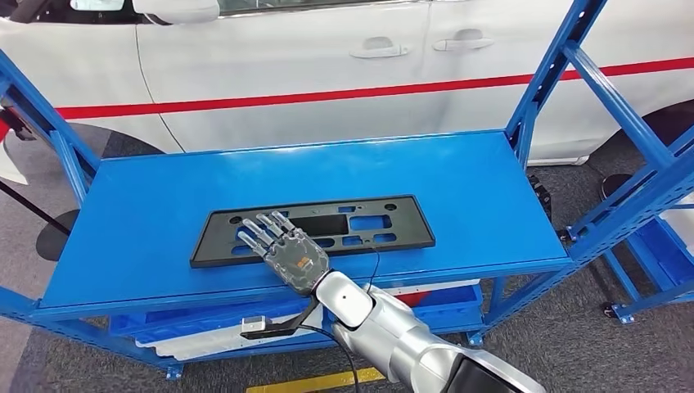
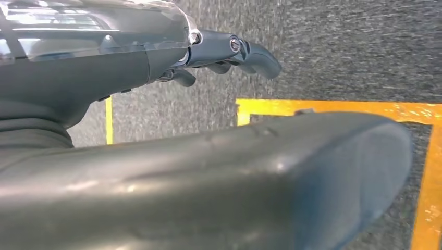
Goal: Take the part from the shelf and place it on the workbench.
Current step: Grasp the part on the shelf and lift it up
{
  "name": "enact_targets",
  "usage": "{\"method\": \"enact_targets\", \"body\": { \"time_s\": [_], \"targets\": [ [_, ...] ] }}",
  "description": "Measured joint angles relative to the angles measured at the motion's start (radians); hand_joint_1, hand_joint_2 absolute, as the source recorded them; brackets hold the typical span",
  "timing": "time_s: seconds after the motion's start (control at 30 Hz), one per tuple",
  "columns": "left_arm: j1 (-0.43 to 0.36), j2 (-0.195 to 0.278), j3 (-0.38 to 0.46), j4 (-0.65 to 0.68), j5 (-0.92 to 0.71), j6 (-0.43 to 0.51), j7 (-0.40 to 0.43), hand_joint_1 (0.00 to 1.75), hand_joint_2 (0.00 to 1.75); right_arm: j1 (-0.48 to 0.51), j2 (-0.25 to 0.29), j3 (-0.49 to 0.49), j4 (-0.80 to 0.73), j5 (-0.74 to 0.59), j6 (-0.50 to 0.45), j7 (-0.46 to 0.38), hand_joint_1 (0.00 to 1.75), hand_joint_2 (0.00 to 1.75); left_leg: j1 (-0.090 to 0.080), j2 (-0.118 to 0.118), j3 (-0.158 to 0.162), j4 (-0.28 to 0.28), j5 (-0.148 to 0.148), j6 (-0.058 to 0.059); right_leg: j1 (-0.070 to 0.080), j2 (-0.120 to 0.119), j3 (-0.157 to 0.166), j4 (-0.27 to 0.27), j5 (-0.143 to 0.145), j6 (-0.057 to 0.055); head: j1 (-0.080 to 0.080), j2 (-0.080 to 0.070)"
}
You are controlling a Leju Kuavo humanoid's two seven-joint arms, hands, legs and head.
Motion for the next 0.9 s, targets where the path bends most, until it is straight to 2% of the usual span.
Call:
{"method": "enact_targets", "body": {
  "time_s": [0.07, 0.13, 0.17, 0.23, 0.27, 0.3, 0.33, 0.37, 0.4, 0.47, 0.5, 0.53, 0.6, 0.63, 0.67, 0.77, 0.8, 0.83, 0.87, 0.9],
  "targets": [
    [0.001, 0.000, 0.000, 0.000, 0.000, 0.000, 0.000, 0.00, 0.00, -0.005, 0.002, 0.000, 0.011, 0.002, 0.000, 0.003, 0.00, 1.75, 0.000, 0.000, 0.000, -0.003, 0.001, 0.014, 0.000, 0.000, -0.001, 0.000, -0.001, 0.010, 0.000, 0.000],
    [0.001, 0.000, -0.002, 0.000, -0.001, -0.001, -0.001, 0.00, 0.00, -0.012, 0.004, 0.000, 0.022, 0.014, 0.000, 0.020, 0.00, 1.75, 0.003, 0.001, 0.001, -0.008, 0.005, 0.028, -0.002, -0.001, -0.014, 0.033, -0.026, 0.020, 0.000, 0.000],
    [0.000, 0.000, -0.003, 0.000, -0.001, -0.002, -0.002, 0.00, 0.00, -0.016, 0.004, 0.000, 0.028, 0.025, 0.001, 0.036, 0.00, 1.75, 0.004, 0.002, 0.002, -0.010, 0.006, 0.034, -0.003, -0.001, -0.035, 0.078, -0.052, 0.024, 0.000, 0.000],
    [-0.001, 0.002, -0.007, 0.000, -0.002, -0.003, -0.004, 0.00, 0.00, -0.023, 0.005, 0.000, 0.047, 0.058, 0.012, 0.079, 0.00, 1.75, 0.002, 0.002, 0.001, -0.010, 0.006, 0.040, -0.006, -0.002, -0.101, 0.213, -0.115, 0.030, 0.000, 0.000],
    [-0.001, 0.002, -0.009, 0.000, -0.002, -0.004, -0.006, 0.00, 0.00, -0.026, 0.005, 0.000, 0.057, 0.076, 0.023, 0.104, 0.00, 1.75, 0.001, 0.002, 0.001, -0.010, 0.005, 0.041, -0.006, -0.002, -0.129, 0.269, -0.131, 0.031, 0.000, 0.000],
    [0.000, 0.003, -0.010, 0.000, -0.002, -0.005, -0.008, 0.00, 0.00, -0.030, 0.005, 0.000, 0.067, 0.096, 0.039, 0.130, 0.00, 1.75, 0.000, 0.002, 0.001, -0.009, 0.005, 0.041, -0.006, -0.002, -0.143, 0.294, -0.130, 0.030, 0.000, 0.000],
    [0.000, 0.003, -0.011, 0.000, -0.002, -0.006, -0.010, 0.00, 0.00, -0.036, 0.005, 0.000, 0.076, 0.111, 0.059, 0.153, 0.00, 1.75, -0.001, 0.002, 0.002, -0.009, 0.005, 0.041, -0.006, -0.002, -0.138, 0.278, -0.108, 0.028, 0.000, 0.000],
    [0.000, 0.003, -0.012, 0.000, -0.002, -0.007, -0.013, 0.00, 0.00, -0.046, 0.004, 0.000, 0.083, 0.122, 0.078, 0.173, 0.00, 1.75, -0.002, 0.001, 0.005, -0.009, 0.004, 0.041, -0.005, -0.002, -0.113, 0.223, -0.073, 0.023, 0.000, 0.000],
    [-0.001, 0.003, -0.012, 0.000, -0.002, -0.008, -0.016, 0.00, 0.00, -0.057, 0.004, 0.000, 0.092, 0.128, 0.098, 0.191, 0.09, 1.75, -0.003, 0.001, 0.007, -0.009, 0.003, 0.040, -0.003, -0.002, -0.077, 0.149, -0.036, 0.016, 0.000, 0.000],
    [-0.001, 0.001, -0.013, 0.001, -0.002, -0.010, -0.022, 0.00, 0.00, -0.079, 0.001, -0.003, 0.109, 0.131, 0.133, 0.219, 0.75, 1.75, -0.008, 0.000, 0.008, -0.007, 0.001, 0.034, 0.002, -0.003, -0.022, 0.032, 0.005, 0.005, 0.000, 0.000],
    [-0.001, 0.001, -0.013, 0.001, -0.002, -0.010, -0.024, 0.00, 0.00, -0.087, -0.002, -0.006, 0.117, 0.131, 0.148, 0.230, 1.13, 1.75, -0.009, 0.000, 0.007, -0.007, 0.001, 0.029, 0.005, -0.003, -0.012, 0.008, 0.009, 0.002, 0.000, 0.000],
    [-0.001, 0.000, -0.013, 0.001, -0.003, -0.011, -0.025, 0.00, 0.00, -0.092, -0.006, -0.011, 0.124, 0.130, 0.161, 0.242, 1.44, 1.75, -0.010, 0.000, 0.007, -0.007, 0.001, 0.024, 0.006, -0.002, -0.011, 0.003, 0.007, 0.001, 0.000, 0.000],
    [-0.002, 0.002, -0.014, 0.001, -0.004, -0.014, -0.028, 0.00, 0.00, -0.100, -0.016, -0.025, 0.136, 0.127, 0.185, 0.266, 1.56, 1.75, -0.008, 0.001, 0.006, -0.004, -0.003, 0.013, 0.002, -0.002, -0.009, -0.005, 0.014, -0.005, 0.000, 0.000],
    [-0.002, 0.002, -0.014, 0.001, -0.006, -0.016, -0.030, 0.00, 0.00, -0.103, -0.021, -0.034, 0.141, 0.126, 0.194, 0.276, 1.57, 1.75, -0.008, 0.001, 0.000, 0.011, -0.015, 0.009, -0.002, -0.003, -0.007, -0.009, 0.017, -0.010, 0.000, 0.000],
    [-0.002, 0.003, -0.014, 0.001, -0.008, -0.018, -0.031, 0.00, 0.00, -0.107, -0.027, -0.042, 0.146, 0.125, 0.201, 0.284, 1.57, 1.75, -0.007, 0.001, -0.017, 0.050, -0.040, 0.005, -0.005, -0.004, -0.005, -0.013, 0.019, -0.014, 0.000, 0.000],
    [-0.001, 0.003, -0.014, 0.002, -0.012, -0.024, -0.032, 0.00, 0.00, -0.109, -0.047, -0.062, 0.163, 0.124, 0.212, 0.294, 1.58, 1.75, -0.001, 0.002, -0.102, 0.241, -0.129, -0.008, -0.005, -0.006, -0.005, -0.014, 0.020, -0.018, 0.000, 0.000],
    [0.000, 0.004, -0.014, 0.002, -0.013, -0.024, -0.033, 0.00, 0.00, -0.109, -0.053, -0.066, 0.167, 0.124, 0.214, 0.295, 1.60, 1.75, 0.001, 0.002, -0.116, 0.273, -0.134, -0.011, -0.005, -0.006, -0.005, -0.013, 0.020, -0.018, 0.000, 0.000],
    [0.000, 0.004, -0.014, 0.002, -0.013, -0.025, -0.033, 0.00, 0.00, -0.109, -0.056, -0.070, 0.170, 0.124, 0.215, 0.296, 1.61, 1.75, 0.002, 0.002, -0.114, 0.267, -0.119, -0.013, -0.005, -0.005, -0.004, -0.013, 0.019, -0.017, 0.000, 0.000],
    [0.000, 0.006, -0.015, 0.002, -0.013, -0.025, -0.033, 0.00, 0.00, -0.110, -0.059, -0.073, 0.173, 0.124, 0.217, 0.298, 1.61, 1.75, 0.004, 0.002, -0.092, 0.222, -0.089, -0.014, -0.006, -0.005, -0.003, -0.011, 0.018, -0.015, 0.000, 0.000],
    [-0.001, 0.006, -0.015, 0.002, -0.014, -0.026, -0.034, 0.00, 0.00, -0.110, -0.061, -0.075, 0.175, 0.124, 0.219, 0.301, 1.61, 1.75, 0.006, 0.003, -0.058, 0.152, -0.051, -0.014, -0.007, -0.004, -0.002, -0.009, 0.016, -0.012, 0.000, 0.000]
  ]
}}
